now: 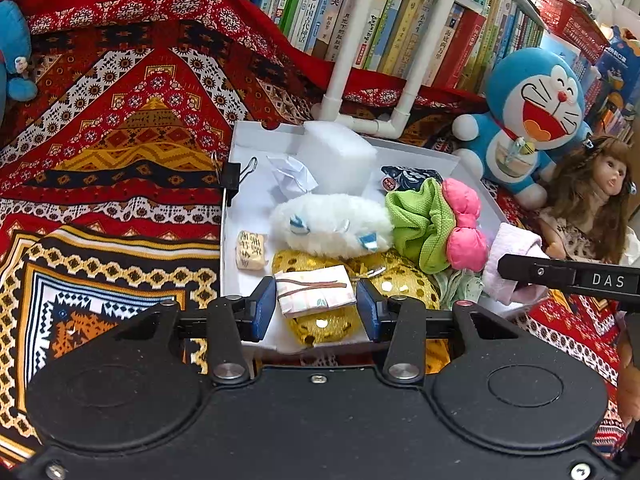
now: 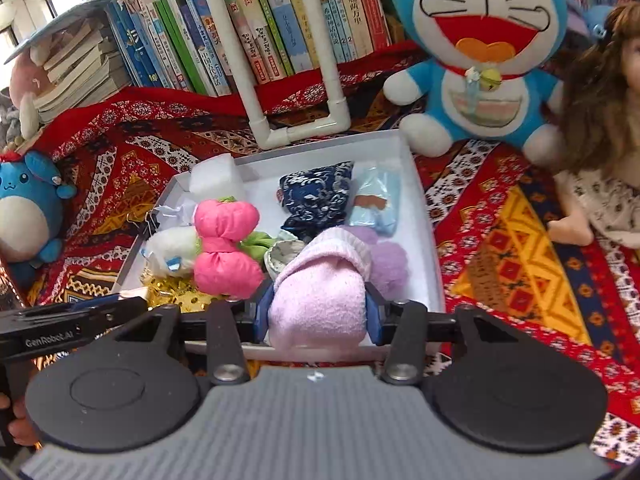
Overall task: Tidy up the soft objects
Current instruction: 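Open the left gripper releasing the packet while the right gripper releases the pink cloth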
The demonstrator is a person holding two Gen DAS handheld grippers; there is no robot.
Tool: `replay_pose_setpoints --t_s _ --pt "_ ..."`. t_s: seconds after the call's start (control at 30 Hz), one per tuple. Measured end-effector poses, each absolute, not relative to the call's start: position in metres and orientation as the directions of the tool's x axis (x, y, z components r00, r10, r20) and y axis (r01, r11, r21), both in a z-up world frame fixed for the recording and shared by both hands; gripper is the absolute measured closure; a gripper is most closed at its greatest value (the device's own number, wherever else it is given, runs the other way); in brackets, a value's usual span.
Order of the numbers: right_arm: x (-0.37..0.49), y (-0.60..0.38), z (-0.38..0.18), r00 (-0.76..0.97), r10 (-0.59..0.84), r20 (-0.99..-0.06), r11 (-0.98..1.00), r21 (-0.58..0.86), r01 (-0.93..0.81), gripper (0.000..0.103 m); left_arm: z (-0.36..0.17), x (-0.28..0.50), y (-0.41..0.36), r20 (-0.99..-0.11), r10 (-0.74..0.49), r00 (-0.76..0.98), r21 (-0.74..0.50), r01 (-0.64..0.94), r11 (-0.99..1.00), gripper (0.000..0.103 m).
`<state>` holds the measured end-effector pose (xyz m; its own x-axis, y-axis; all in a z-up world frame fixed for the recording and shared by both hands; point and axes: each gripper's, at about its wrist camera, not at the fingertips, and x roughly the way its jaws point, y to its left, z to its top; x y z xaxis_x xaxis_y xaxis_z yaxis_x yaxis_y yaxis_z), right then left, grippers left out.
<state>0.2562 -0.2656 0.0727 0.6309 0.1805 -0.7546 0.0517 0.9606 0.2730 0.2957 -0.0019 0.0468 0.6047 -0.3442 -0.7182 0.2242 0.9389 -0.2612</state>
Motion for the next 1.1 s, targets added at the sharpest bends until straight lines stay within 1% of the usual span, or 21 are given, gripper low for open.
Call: replay_pose_setpoints --t_s 0.23,0.37,0.4,0.47,0.53,0.57,0.63,0.73,0.93,1.0,1.1 --pt "0.264 -0.262 0.058 0.597 0.171 -0.784 0.960 0.269 0.077 0.051 0.039 0.299 -0.012 -0.717 -0.307 0.626 -0.217 0.219 0.951 0.061" --pt "0.263 -0.264 0.055 0.598 0.181 -0.781 0.957 0.280 0.075 0.052 0.039 0.298 -0.015 -0.718 -0.299 0.629 -0.201 0.224 0.954 0.061" --pt "0.263 -0.264 0.055 0.600 0.185 -0.779 0.956 0.283 0.072 0.048 0.040 0.298 -0.014 -0.719 -0.298 0.628 -0.203 0.221 0.954 0.061" --pt "0.262 -0.264 0.056 0.605 0.187 -0.774 0.956 0.284 0.068 0.036 0.043 0.296 -0.015 -0.724 -0.300 0.621 -0.204 0.223 0.953 0.061" --pt "0.260 -0.264 0.059 0.612 0.198 -0.766 0.954 0.294 0.060 0.031 0.046 0.291 -0.016 -0.719 -0.291 0.631 -0.181 0.235 0.955 0.061" --pt "0.258 -0.264 0.060 0.614 0.201 -0.763 0.953 0.299 0.058 0.029 0.048 0.288 -0.017 -0.715 -0.285 0.638 -0.163 0.244 0.956 0.060" --pt "0.256 -0.264 0.064 0.622 0.206 -0.755 0.951 0.305 0.054 0.024 0.052 0.282 -0.020 -0.705 -0.281 0.651 -0.142 0.258 0.956 0.056" --pt "0.249 -0.264 0.071 0.644 0.207 -0.737 0.952 0.304 0.042 0.019 0.061 0.272 -0.021 -0.690 -0.281 0.667 -0.131 0.267 0.955 0.051" --pt "0.223 -0.261 0.095 0.706 0.207 -0.678 0.958 0.288 -0.004 0.015 0.082 0.250 -0.015 -0.649 -0.288 0.704 -0.129 0.271 0.954 0.042" --pt "0.212 -0.260 0.103 0.728 0.210 -0.653 0.959 0.281 -0.024 0.015 0.091 0.239 -0.010 -0.631 -0.302 0.715 -0.143 0.275 0.951 0.034" --pt "0.191 -0.257 0.117 0.767 0.213 -0.605 0.963 0.263 -0.060 0.013 0.105 0.220 -0.005 -0.600 -0.318 0.734 -0.147 0.290 0.946 0.026"
